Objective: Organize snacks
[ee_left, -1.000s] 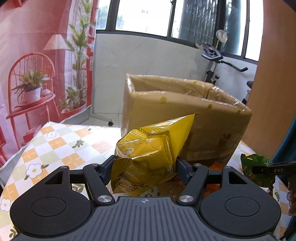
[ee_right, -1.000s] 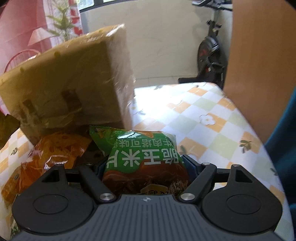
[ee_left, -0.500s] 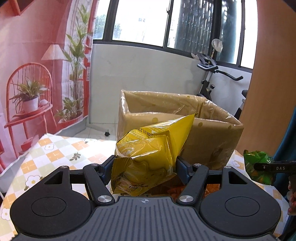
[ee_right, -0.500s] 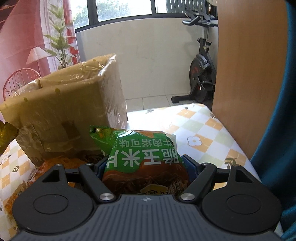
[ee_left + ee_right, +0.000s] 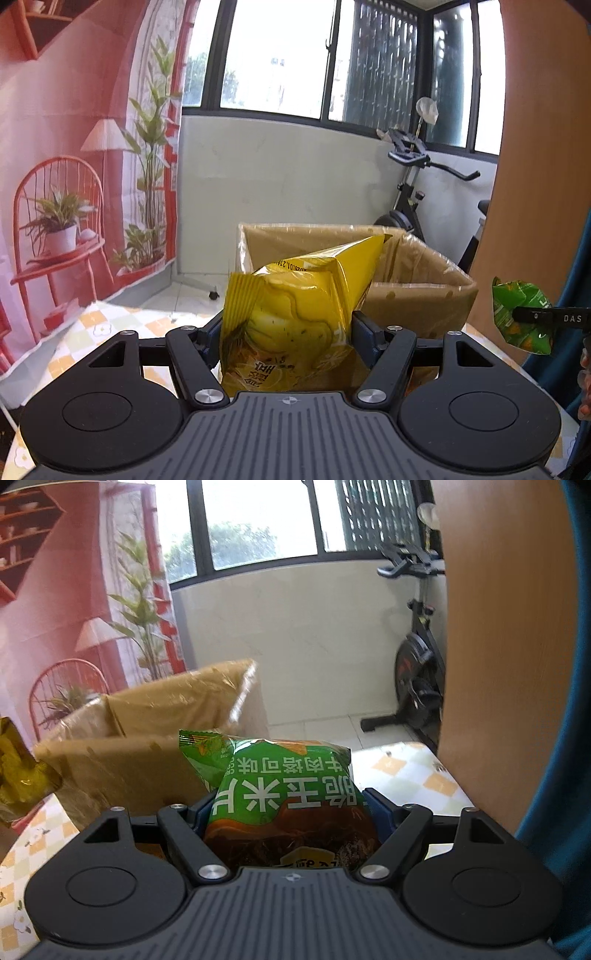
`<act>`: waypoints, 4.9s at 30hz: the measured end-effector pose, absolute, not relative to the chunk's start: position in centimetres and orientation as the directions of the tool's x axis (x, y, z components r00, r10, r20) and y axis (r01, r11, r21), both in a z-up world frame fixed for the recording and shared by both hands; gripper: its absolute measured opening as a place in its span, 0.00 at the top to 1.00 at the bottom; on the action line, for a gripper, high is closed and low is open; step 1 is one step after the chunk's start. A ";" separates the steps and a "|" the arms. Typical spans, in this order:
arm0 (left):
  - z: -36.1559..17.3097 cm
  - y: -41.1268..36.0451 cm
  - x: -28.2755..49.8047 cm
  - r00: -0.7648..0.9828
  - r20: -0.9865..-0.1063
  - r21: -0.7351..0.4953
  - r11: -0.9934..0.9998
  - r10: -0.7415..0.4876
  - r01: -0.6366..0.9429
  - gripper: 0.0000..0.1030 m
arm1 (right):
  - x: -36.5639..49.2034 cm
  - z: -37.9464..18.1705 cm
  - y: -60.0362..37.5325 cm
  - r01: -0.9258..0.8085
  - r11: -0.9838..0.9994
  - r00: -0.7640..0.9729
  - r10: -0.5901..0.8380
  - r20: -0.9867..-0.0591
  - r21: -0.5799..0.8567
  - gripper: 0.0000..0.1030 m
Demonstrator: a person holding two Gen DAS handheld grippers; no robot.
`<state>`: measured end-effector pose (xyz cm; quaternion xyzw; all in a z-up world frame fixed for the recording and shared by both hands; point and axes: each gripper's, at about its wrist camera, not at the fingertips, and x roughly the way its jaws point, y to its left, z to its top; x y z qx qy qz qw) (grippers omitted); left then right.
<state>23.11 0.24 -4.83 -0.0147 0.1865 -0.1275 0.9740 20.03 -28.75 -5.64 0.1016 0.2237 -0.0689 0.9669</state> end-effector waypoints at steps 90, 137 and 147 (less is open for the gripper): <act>-4.0 2.7 26.8 0.852 -0.428 -0.117 0.953 -0.302 0.279 0.18 | 25.2 -3.8 -21.4 0.015 0.980 0.932 0.059 -0.358 0.200 0.14; -15.6 5.8 21.7 0.730 -0.629 -0.214 0.962 -0.267 0.168 0.19 | 14.7 -13.2 -22.8 0.158 0.976 0.801 -0.036 -0.598 0.152 0.13; -16.2 5.9 21.3 0.715 -0.642 -0.234 0.959 -0.277 0.162 0.19 | 16.3 -12.7 -20.6 0.053 0.991 0.804 0.029 -0.594 0.121 0.22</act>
